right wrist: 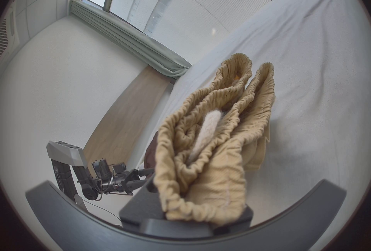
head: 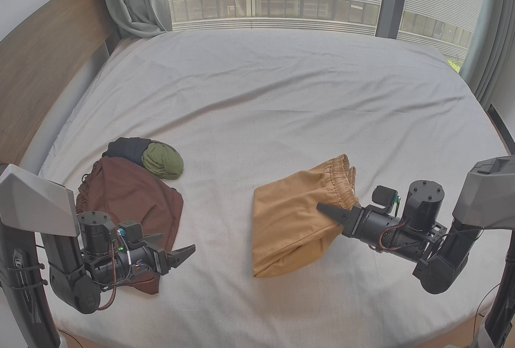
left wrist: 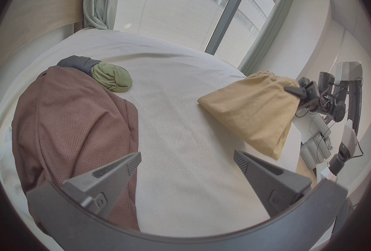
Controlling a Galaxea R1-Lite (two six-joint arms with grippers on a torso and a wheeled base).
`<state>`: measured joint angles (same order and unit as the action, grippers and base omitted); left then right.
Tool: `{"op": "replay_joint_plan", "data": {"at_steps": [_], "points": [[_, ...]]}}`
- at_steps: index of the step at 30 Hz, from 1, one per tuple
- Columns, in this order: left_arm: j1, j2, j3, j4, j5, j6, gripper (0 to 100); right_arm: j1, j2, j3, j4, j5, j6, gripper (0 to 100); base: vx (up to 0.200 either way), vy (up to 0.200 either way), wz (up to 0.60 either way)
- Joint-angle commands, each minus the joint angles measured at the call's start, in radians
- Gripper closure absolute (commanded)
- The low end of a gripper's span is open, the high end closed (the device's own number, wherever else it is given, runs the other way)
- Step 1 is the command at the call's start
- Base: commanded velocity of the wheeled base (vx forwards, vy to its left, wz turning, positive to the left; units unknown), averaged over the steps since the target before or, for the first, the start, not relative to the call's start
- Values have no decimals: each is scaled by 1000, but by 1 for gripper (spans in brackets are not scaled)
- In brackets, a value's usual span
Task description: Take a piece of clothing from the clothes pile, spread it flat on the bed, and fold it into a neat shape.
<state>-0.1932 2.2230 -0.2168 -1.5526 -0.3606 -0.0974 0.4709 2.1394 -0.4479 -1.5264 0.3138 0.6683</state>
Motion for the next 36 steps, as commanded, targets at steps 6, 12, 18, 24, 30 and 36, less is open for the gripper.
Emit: {"op": "replay_joint_plan", "data": {"at_steps": [6,12,18,24,30,36], "points": [[-8,6,5,-3,0,-1,0,5,-47,-104,64,5,-1,100,0,0,0],[-9,10,8,-3,0,-1,0,0,-70,-204,184,22,1,100,0,0,0],[-15,9,10,-4,0,-1,0,-8,-67,-310,262,22,1,100,0,0,0],[-17,9,10,-4,0,-1,0,-17,-55,-391,319,24,1,100,0,0,0],[-17,7,10,-4,0,-1,0,-35,-22,-489,394,25,1,100,0,0,0],[-18,9,10,-4,0,-1,0,-47,30,-588,446,25,-1,100,0,0,0]]}}
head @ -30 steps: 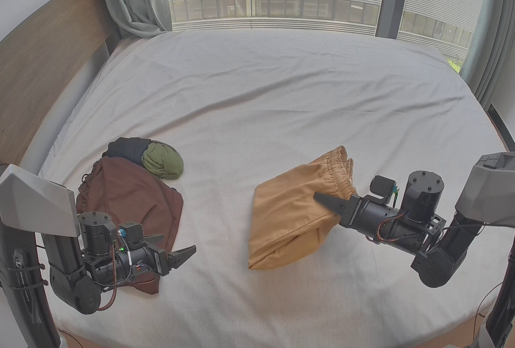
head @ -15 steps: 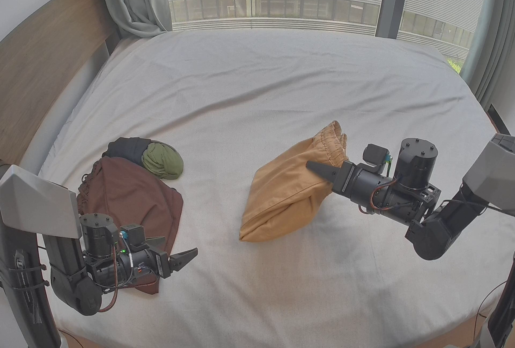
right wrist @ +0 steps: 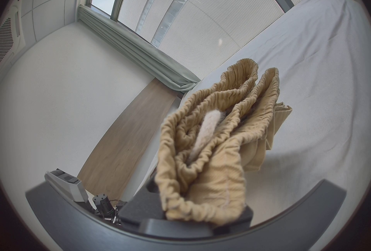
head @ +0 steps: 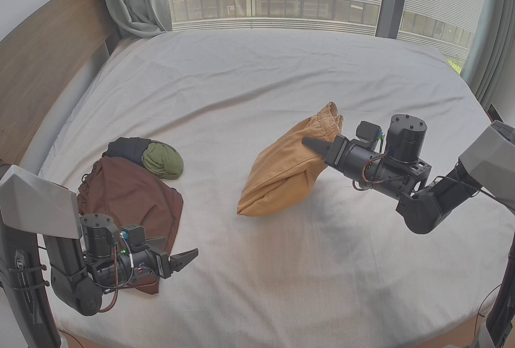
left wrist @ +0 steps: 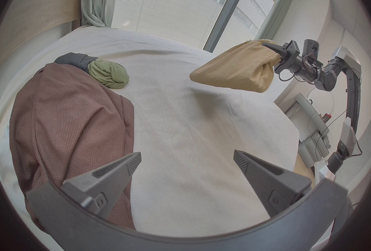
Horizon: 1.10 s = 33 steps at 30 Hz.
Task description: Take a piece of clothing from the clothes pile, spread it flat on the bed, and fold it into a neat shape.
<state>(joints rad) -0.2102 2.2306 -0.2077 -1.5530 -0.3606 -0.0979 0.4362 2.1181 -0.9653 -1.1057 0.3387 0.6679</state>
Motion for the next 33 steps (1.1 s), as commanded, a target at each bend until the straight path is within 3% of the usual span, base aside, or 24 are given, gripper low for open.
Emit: {"op": "replay_joint_plan", "data": {"at_steps": [1,24,33], "points": [[-1,1,1,-4,0,0,0,-13,59,-79,32,0,-1,100,0,0,0],[2,17,-6,-4,0,0,0,-34,218,-432,184,0,1,100,0,0,0],[3,24,-7,-2,0,0,0,-34,221,-492,205,-1,1,100,0,0,0]]}}
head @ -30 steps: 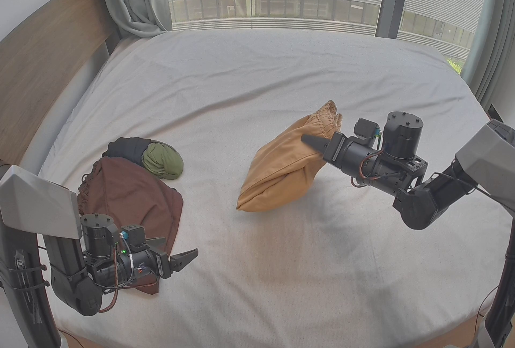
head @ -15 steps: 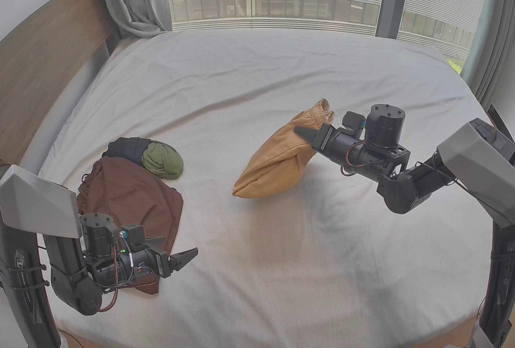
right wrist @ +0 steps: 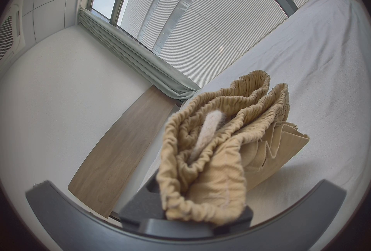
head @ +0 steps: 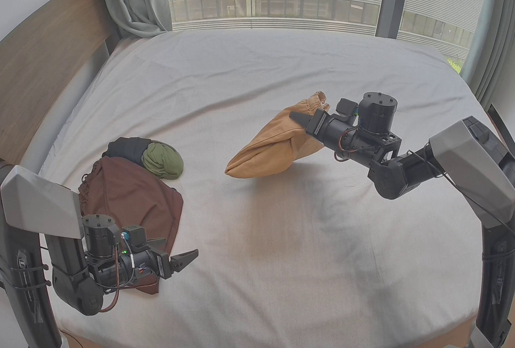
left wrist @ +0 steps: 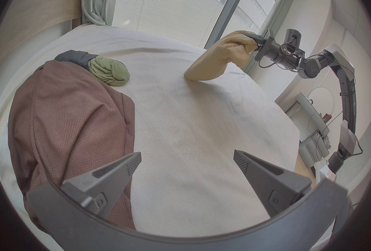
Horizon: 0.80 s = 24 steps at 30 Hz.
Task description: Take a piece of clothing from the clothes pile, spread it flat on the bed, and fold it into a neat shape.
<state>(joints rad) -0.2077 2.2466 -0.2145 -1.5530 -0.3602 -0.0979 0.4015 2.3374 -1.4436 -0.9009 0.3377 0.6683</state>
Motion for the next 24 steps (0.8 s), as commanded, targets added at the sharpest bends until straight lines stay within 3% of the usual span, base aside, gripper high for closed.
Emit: {"op": "replay_joint_plan", "data": {"at_steps": [1,14,24], "points": [[1,13,-2,-4,0,0,0,0,0,-14,0,0,1,100,0,0,0],[-1,14,1,-4,0,0,0,3,0,-73,2,0,1,100,0,0,0],[-2,18,3,-4,0,0,0,-3,171,-90,-44,-8,-4,100,0,0,0]]}}
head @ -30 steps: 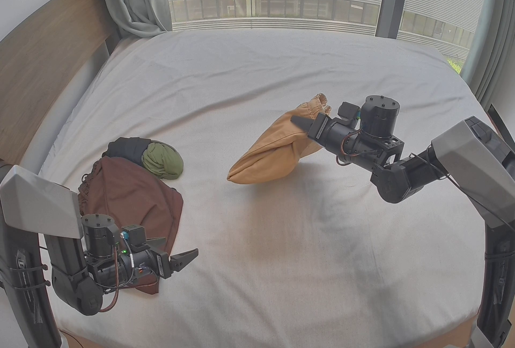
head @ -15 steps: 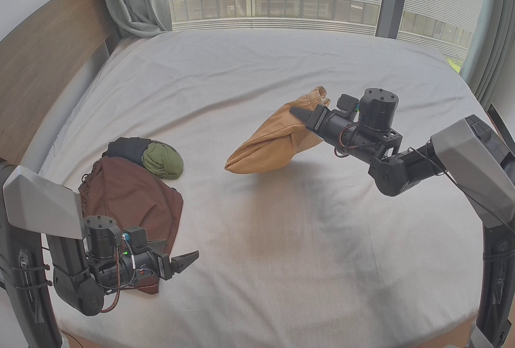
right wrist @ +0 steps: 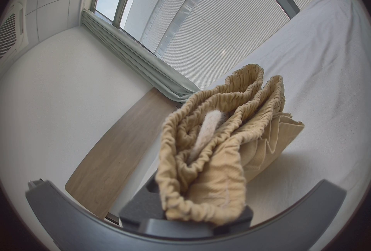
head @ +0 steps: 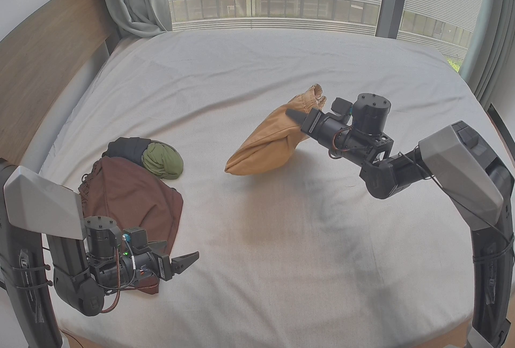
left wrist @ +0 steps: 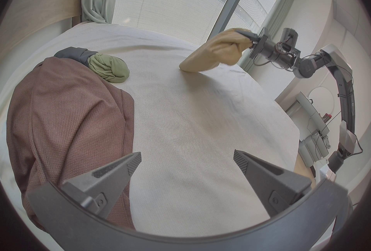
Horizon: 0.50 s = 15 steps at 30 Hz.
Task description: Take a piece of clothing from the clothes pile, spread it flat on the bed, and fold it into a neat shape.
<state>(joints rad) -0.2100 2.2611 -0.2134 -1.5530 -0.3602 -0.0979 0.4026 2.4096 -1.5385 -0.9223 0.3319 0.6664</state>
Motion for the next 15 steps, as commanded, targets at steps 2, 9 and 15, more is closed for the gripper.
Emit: {"op": "replay_joint_plan", "data": {"at_steps": [2,9,15], "points": [[0,2,3,-4,0,0,0,-11,126,43,-30,-4,-7,100,0,0,0],[-8,3,5,-4,0,0,0,-24,112,267,-132,-31,-45,100,0,0,0],[-20,6,6,-6,0,0,0,-27,102,463,-260,-45,-47,100,0,0,0]]}}
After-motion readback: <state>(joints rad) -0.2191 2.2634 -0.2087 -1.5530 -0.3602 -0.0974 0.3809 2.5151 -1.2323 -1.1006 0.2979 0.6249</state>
